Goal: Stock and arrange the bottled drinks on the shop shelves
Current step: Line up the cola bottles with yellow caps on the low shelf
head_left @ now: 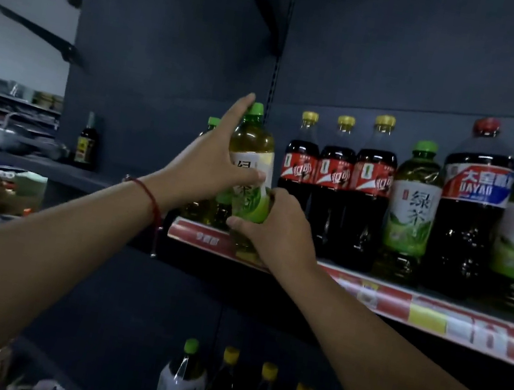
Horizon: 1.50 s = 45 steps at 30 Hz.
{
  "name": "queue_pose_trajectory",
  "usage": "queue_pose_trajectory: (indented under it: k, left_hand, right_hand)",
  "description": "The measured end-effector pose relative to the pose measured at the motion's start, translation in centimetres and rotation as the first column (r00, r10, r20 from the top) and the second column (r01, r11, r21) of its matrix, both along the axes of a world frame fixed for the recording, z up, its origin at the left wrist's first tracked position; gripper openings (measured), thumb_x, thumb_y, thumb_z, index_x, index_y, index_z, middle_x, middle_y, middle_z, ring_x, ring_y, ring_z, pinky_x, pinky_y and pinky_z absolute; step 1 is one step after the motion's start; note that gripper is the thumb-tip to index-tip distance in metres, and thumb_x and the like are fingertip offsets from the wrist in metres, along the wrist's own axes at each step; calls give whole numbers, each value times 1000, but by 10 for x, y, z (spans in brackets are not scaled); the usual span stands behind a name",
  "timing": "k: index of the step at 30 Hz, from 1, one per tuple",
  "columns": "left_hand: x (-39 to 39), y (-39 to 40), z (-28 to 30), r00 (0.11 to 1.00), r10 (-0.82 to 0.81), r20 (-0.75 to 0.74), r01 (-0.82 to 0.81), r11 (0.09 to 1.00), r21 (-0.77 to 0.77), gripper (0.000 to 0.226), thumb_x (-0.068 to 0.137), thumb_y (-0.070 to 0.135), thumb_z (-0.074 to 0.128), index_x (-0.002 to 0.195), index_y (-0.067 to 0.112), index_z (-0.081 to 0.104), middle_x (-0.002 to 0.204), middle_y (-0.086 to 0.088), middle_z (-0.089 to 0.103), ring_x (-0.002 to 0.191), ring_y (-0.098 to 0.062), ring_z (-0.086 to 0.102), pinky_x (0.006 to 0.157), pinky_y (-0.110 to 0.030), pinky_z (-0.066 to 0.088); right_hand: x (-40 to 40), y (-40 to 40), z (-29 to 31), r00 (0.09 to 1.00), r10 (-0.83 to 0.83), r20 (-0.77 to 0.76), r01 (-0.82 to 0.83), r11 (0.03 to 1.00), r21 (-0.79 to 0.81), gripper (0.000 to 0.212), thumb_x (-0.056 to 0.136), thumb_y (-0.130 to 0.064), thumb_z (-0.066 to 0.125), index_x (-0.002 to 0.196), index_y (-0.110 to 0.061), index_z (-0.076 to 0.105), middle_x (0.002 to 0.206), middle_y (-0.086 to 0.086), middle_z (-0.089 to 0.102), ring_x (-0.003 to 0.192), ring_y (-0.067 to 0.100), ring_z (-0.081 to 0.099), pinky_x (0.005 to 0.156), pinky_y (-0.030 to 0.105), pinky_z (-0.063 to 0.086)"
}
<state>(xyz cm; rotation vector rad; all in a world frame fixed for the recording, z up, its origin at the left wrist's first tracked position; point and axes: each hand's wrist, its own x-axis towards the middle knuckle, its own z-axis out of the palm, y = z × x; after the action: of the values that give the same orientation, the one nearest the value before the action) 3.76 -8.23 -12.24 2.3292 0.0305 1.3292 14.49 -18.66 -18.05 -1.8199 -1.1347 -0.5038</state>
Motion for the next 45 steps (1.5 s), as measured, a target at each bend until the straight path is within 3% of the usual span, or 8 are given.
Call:
queue_pose_trajectory:
  k: [4, 8, 14, 18, 26, 37, 41, 45]
  left_hand:
    - [22, 18, 16, 1000, -19, 8, 18, 999, 27, 105, 81, 13, 79, 155, 40, 10, 97, 6, 63, 53, 0, 59, 51, -15, 49]
    - [45, 38, 22, 1000, -11, 3, 11, 1000, -3, 106, 79, 13, 80, 153, 41, 10, 94, -7, 67, 53, -9, 56, 50, -29, 56]
    - [76, 48, 9, 999, -46, -8, 45, 998, -42, 92, 82, 3, 76, 147, 25, 16, 87, -10, 62, 52, -10, 58, 51, -21, 52]
    - [88, 53, 7, 1000, 27, -7, -27, 999, 30, 79, 79, 23, 79, 141, 26, 29, 112, -10, 60, 81, -22, 67, 74, -40, 61]
    - [86, 48, -3, 967, 254, -4, -251, 958, 139, 85, 88, 46, 67, 155, 32, 16, 140, -5, 38, 107, -20, 52, 91, -41, 53]
    - [95, 44, -14, 951, 310, 9, -310, 948, 73, 81, 89, 46, 65, 153, 34, 16, 133, -6, 42, 110, -24, 50, 94, -48, 51]
    - [79, 26, -26, 968, 243, 65, -245, 969, 25, 58, 94, 37, 59, 147, 37, 35, 131, 5, 44, 113, -17, 52, 94, -40, 51]
    - [43, -29, -43, 994, -97, 55, 102, 991, -90, 47, 97, 48, 50, 142, 36, 43, 123, 11, 54, 104, -3, 58, 79, -20, 51]
  right_hand:
    - [17, -2, 35, 994, -34, 109, 45, 993, -105, 45, 81, -49, 72, 108, -16, 60, 99, -5, 56, 83, 9, 55, 65, 26, 49]
    - [31, -14, 89, 876, -223, 428, 222, 974, 54, 24, 92, -35, 58, 106, -17, 65, 104, 1, 58, 90, 15, 56, 69, 26, 46]
    - [53, 14, 162, 586, -363, 724, 621, 776, -113, 60, 90, -51, 52, 137, -16, 46, 139, 13, 47, 130, 33, 39, 108, 47, 29]
    - [60, 29, 184, 676, -371, 637, 683, 640, -352, 63, 94, -61, 41, 131, -12, 52, 140, 12, 52, 136, 33, 38, 118, 50, 8]
    - [56, 3, 183, 794, -237, 560, 438, 862, -257, 40, 95, -38, 57, 125, -11, 59, 126, 9, 61, 112, 27, 57, 92, 39, 47]
    - [26, -50, 164, 869, -104, 485, 196, 970, -143, 29, 89, -33, 68, 111, -14, 64, 104, -2, 61, 90, 11, 55, 72, 25, 43]
    - [27, -75, 151, 895, -152, 419, 149, 988, 39, 27, 88, -32, 68, 111, -17, 65, 103, -6, 58, 90, 9, 56, 76, 24, 46]
    - [16, -110, 137, 940, -114, 320, 65, 985, 159, 26, 89, -34, 67, 111, -21, 65, 103, -7, 60, 87, 6, 59, 73, 19, 48]
